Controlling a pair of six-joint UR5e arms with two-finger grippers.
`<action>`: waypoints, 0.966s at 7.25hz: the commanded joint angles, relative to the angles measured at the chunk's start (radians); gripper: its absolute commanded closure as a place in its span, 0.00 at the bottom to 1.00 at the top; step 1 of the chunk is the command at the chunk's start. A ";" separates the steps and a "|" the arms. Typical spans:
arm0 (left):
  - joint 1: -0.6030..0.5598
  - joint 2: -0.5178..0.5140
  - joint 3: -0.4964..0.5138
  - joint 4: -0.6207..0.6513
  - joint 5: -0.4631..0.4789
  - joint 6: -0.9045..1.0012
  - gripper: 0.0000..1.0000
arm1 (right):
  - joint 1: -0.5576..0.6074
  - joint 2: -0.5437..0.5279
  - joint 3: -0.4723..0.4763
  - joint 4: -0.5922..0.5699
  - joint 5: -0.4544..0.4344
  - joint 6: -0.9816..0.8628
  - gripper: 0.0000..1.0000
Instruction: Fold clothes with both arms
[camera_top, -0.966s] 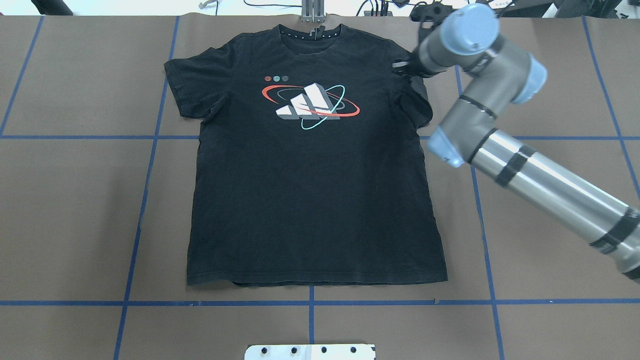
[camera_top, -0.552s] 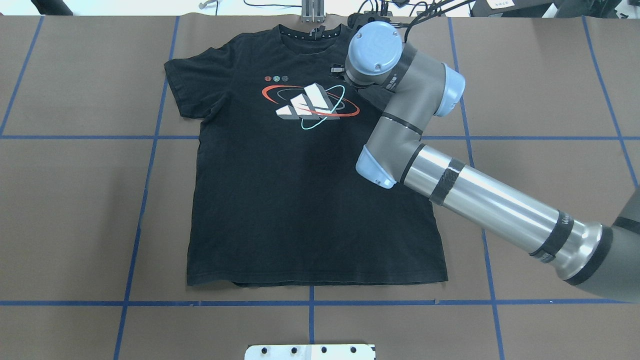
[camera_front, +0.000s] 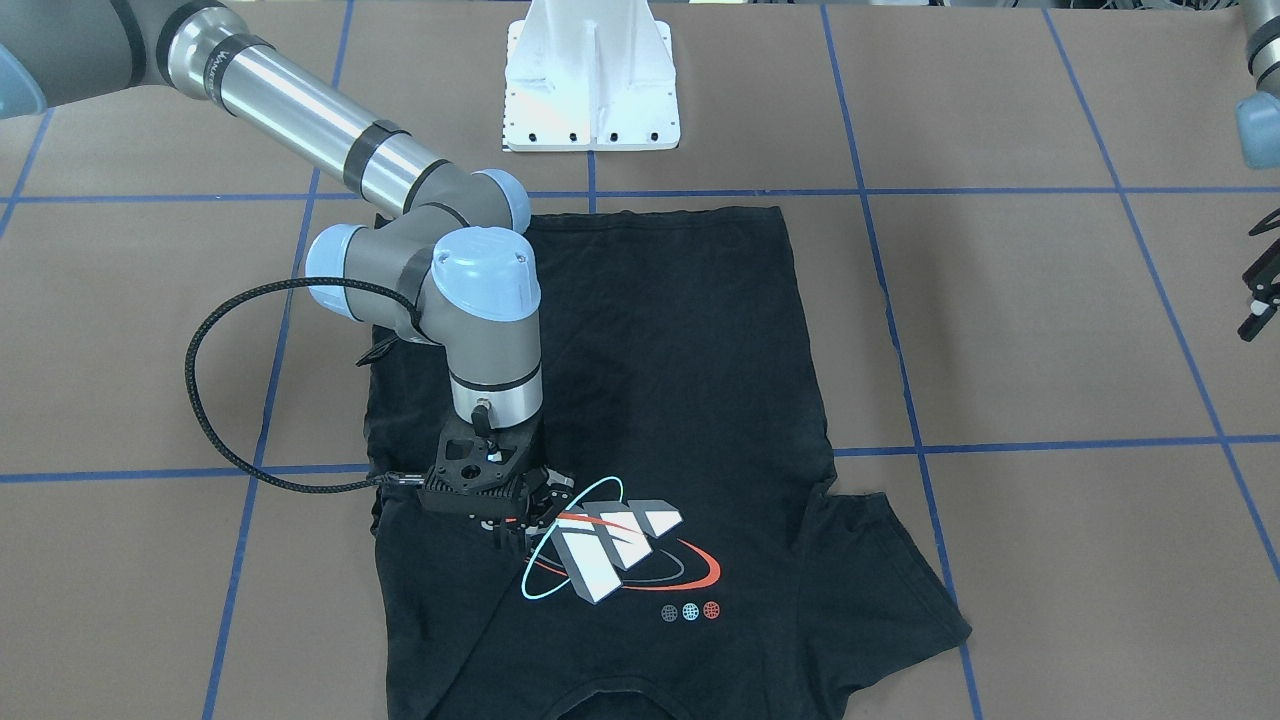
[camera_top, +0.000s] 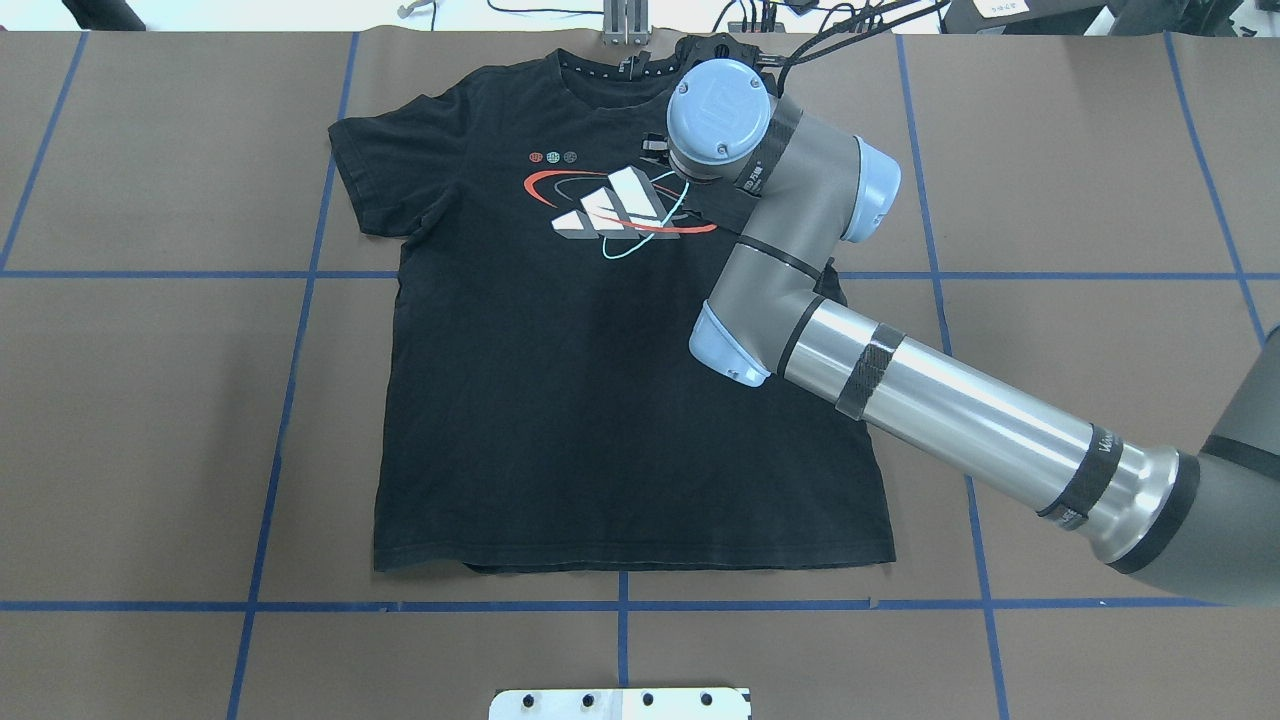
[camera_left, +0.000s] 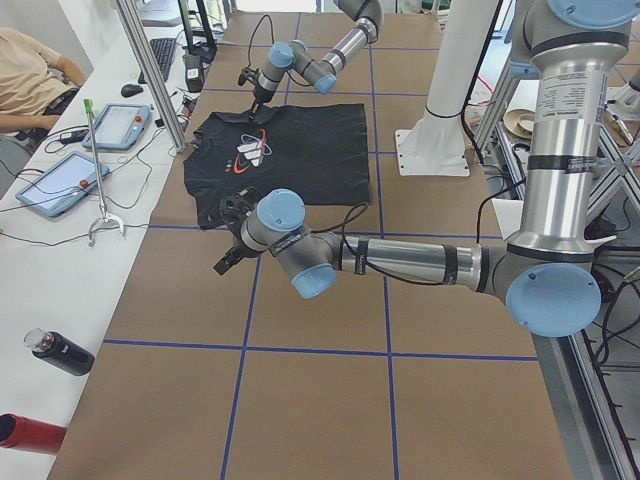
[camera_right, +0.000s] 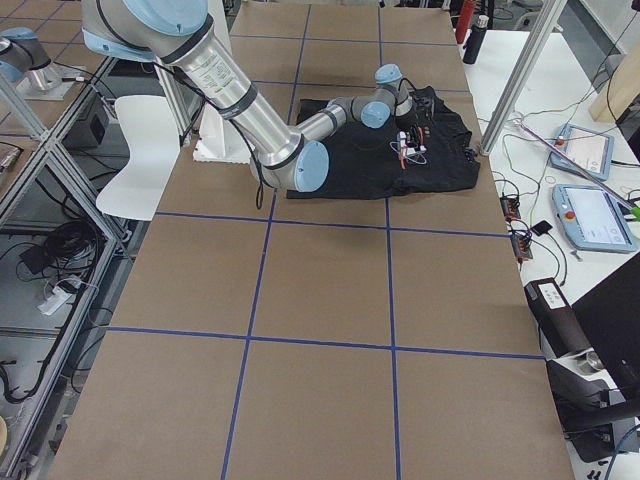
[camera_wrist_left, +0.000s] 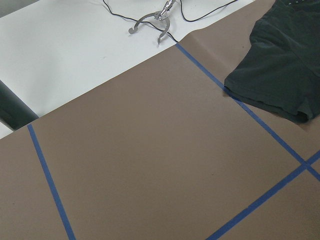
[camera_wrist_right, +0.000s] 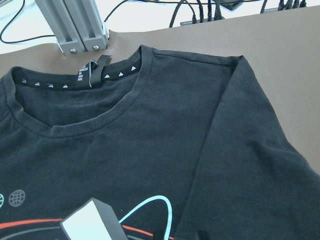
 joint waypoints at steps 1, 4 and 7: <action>0.065 -0.066 0.013 -0.008 0.103 -0.202 0.00 | 0.050 -0.018 0.028 -0.030 0.121 -0.058 0.00; 0.236 -0.300 0.230 -0.043 0.275 -0.487 0.00 | 0.139 -0.251 0.357 -0.163 0.247 -0.264 0.00; 0.330 -0.456 0.467 -0.143 0.421 -0.535 0.00 | 0.272 -0.461 0.516 -0.150 0.416 -0.502 0.00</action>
